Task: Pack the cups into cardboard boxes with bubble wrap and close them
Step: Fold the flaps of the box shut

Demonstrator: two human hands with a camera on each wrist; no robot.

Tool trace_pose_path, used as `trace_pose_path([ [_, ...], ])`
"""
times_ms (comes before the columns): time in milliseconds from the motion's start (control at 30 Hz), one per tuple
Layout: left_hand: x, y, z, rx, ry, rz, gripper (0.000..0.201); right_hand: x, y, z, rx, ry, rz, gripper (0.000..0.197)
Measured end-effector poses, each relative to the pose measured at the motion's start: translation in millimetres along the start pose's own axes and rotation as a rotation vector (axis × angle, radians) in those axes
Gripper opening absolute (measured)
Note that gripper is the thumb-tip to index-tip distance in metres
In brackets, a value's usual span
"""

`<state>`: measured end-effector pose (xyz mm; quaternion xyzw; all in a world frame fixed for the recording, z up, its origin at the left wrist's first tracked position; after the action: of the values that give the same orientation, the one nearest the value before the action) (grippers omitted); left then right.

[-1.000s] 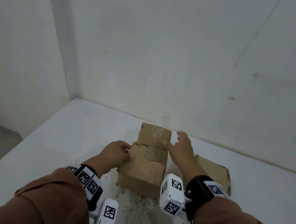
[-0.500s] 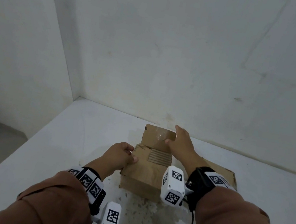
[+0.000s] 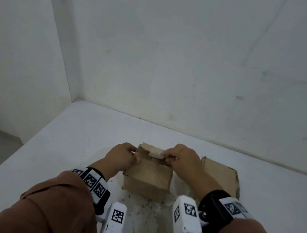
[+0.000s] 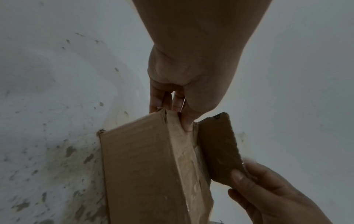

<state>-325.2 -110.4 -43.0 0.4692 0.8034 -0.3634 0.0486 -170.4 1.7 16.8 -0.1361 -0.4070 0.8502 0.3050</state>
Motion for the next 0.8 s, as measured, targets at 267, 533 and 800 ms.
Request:
trace_pose_path([
  [267,0.5,1.7,1.8,-0.054,-0.007,0.032,0.035,-18.9,27.6,0.7,-0.315,-0.078,0.154,0.037],
  [533,-6.2,11.5,-9.1,0.078,-0.007,0.005,0.023,-21.6,38.8,-5.1,-0.057,0.08,0.045,0.03],
  [800,-14.4,24.9,-5.6,0.21,-0.012,0.046,0.078,-22.8,51.9,-12.5,0.399,0.463,-0.16,0.008],
])
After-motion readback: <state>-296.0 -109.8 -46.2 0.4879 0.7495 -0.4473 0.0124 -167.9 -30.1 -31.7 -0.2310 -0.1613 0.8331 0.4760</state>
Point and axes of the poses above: each hand's wrist, its own x-axis towards the middle knuckle, its own y-axis out of the palm, z = x × y, the point moved 5 cm from there along x, towards the middle knuckle, and after that the axes turned 13 degrees about x, right-handed, at the moved point
